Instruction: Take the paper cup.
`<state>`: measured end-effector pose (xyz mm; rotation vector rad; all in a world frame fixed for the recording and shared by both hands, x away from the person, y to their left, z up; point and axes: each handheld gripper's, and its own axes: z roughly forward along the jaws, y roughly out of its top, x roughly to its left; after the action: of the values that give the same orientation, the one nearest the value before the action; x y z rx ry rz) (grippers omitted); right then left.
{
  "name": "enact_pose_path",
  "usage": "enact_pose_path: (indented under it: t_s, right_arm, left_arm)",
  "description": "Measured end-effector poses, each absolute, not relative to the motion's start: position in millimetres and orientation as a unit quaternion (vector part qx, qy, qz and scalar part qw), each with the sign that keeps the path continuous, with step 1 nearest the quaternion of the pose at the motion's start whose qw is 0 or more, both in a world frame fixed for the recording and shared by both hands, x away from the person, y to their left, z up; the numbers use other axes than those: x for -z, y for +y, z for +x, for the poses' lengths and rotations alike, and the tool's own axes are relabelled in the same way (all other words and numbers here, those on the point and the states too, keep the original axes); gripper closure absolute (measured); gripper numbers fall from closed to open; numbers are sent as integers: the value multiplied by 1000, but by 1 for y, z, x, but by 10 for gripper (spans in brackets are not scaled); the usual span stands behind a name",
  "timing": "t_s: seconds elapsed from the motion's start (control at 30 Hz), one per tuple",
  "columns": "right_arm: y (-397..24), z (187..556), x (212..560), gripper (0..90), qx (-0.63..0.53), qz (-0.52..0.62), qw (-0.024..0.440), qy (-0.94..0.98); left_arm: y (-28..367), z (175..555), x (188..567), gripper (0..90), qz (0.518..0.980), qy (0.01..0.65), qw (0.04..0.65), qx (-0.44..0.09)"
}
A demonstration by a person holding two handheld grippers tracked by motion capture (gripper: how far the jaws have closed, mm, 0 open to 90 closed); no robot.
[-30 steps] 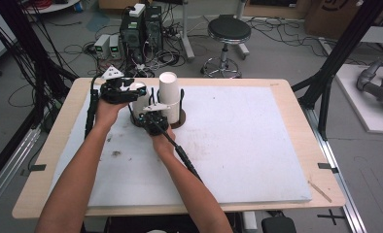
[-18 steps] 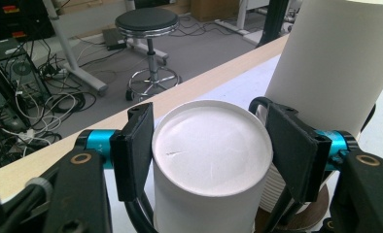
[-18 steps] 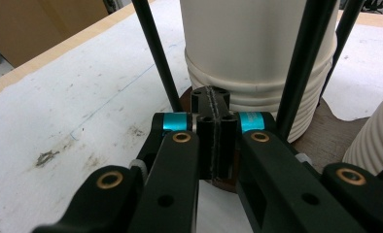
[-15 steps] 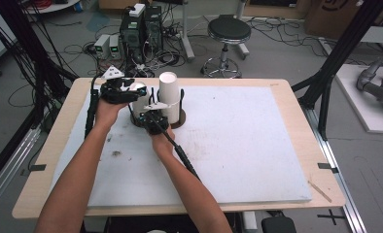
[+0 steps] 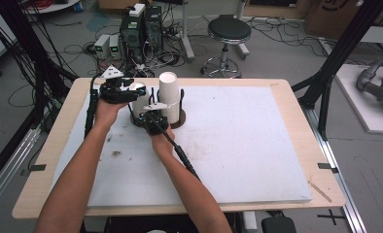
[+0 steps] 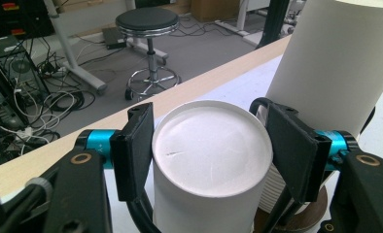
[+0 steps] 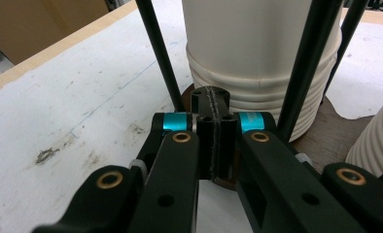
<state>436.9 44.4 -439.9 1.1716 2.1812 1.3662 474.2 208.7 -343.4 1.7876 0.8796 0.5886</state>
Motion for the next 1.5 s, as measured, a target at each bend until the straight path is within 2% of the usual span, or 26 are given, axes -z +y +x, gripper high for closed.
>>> enact_pose_path:
  t_s: [1.13,1.33,1.43,1.5]
  right_arm:
    - [43,442,445,900,-474,434,140,754]
    - [49,436,440,900,-483,403,177,757]
    - [48,437,439,900,-475,411,183,757]
    - [46,438,440,900,-470,413,186,758]
  left_arm:
    - [212,473,341,366,734,377,510,-243]
    - [206,475,341,363,739,377,500,-250]
    - [199,475,342,359,744,360,492,-273]
    - [196,475,342,323,746,351,490,-283]
